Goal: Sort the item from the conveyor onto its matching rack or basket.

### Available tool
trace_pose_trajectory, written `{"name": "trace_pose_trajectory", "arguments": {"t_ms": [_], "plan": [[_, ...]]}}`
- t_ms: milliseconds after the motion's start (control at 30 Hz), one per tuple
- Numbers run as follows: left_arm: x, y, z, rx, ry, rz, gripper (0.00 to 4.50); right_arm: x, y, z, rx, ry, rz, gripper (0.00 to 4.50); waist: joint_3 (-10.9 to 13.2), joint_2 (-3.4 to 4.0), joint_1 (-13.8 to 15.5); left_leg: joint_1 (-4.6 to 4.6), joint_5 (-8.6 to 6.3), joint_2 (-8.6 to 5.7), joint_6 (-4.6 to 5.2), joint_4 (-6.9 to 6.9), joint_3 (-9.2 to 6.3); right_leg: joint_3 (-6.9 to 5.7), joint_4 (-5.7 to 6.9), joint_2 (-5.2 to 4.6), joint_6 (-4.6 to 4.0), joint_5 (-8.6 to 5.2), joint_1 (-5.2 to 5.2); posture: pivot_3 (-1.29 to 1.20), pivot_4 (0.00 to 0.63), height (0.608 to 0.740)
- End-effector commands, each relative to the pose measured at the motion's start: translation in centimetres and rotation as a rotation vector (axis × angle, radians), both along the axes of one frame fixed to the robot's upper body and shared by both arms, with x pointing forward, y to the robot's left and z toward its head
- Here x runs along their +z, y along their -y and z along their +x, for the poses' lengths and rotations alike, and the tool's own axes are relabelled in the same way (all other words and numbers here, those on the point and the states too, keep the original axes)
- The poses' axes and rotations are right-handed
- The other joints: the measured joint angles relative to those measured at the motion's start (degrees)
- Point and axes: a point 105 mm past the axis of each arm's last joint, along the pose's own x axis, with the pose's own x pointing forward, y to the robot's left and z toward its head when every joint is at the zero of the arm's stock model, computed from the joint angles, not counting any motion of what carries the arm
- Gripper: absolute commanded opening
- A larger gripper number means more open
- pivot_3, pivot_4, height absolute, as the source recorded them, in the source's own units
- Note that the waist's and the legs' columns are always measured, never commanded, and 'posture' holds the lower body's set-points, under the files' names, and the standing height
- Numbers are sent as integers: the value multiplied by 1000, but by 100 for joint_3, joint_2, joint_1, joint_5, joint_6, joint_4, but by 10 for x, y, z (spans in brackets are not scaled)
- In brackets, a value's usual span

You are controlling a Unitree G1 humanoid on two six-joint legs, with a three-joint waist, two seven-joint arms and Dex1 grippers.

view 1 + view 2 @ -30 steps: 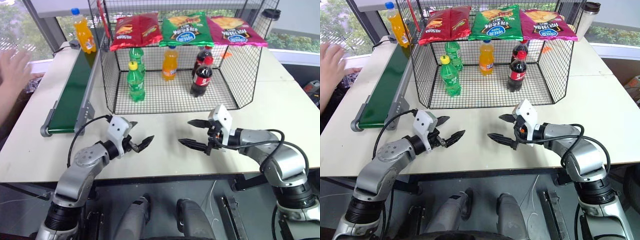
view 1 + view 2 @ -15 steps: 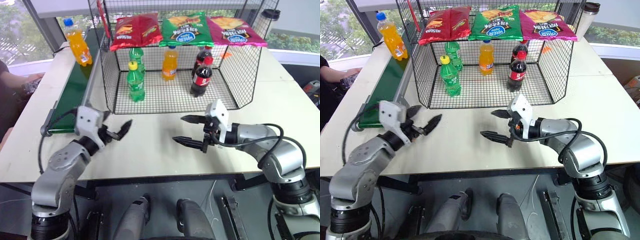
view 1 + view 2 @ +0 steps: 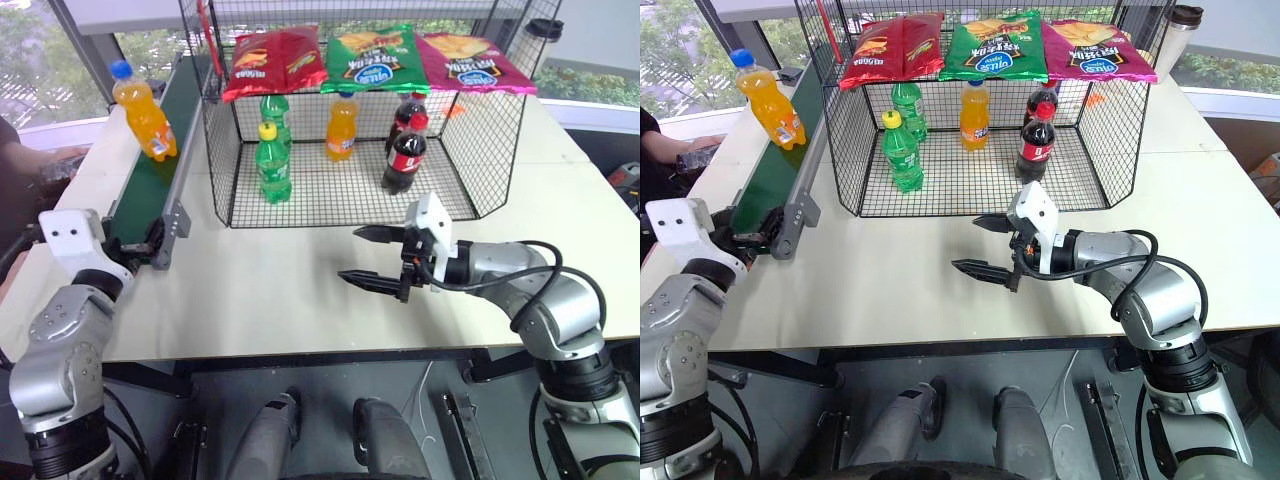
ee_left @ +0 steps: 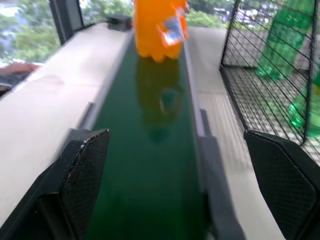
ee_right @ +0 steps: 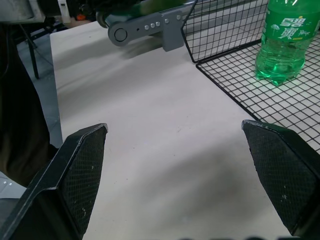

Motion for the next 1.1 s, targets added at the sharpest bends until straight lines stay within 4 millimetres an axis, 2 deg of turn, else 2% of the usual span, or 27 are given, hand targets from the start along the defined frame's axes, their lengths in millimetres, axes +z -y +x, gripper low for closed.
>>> {"name": "trace_pose_trajectory", "arguments": {"t_ms": [33, 233, 700, 800, 867, 967, 1100], "plan": [[16, -12, 2, 24, 65, 18, 4500, 18, -7, -13, 67, 57, 25, 4456, 0, 0, -9, 0, 0, 0, 0, 0, 0, 0, 0, -1, 0, 0, 1, 0, 150, 738], [22, -18, 7, 35, 81, 35, 4500, 25, -12, -24, 115, 50, 65, 4456, 0, 0, -18, 0, 0, 0, 0, -1, -1, 0, -1, -2, 0, 0, 0, 0, 150, 738], [21, -8, 27, -20, 90, 47, 4500, 20, -11, -16, 83, 60, 75, 4456, -1, -1, -19, 0, 0, 0, 0, -1, 0, 0, -2, -2, 0, 1, 1, 0, 150, 738], [15, -3, 30, -60, 67, 68, 4500, 20, -10, -16, 73, 63, 72, 4456, -1, -1, -18, 0, 0, 0, 0, -1, 0, 0, -2, -2, 1, 1, 0, 0, 150, 738], [11, -1, 28, -86, 66, 75, 3949, 20, -10, -15, 64, 67, 68, 4500, -1, -1, -6, 0, 0, 0, 0, -1, 0, 0, -2, -2, 0, 1, 0, 0, 150, 738], [17, -2, 25, -90, 100, 58, 2922, 20, -10, -14, 56, 71, 66, 4500, -1, -1, 6, 0, 0, -1, 0, -1, 0, 0, -3, -3, 0, 1, 1, 0, 150, 738], [30, -8, 23, -78, 143, 38, 2912, 20, -9, -15, 51, 74, 63, 4500, -1, -1, 31, 0, 0, 0, 0, -1, -3, 0, -3, -2, 0, 1, 1, 0, 150, 738]]}}
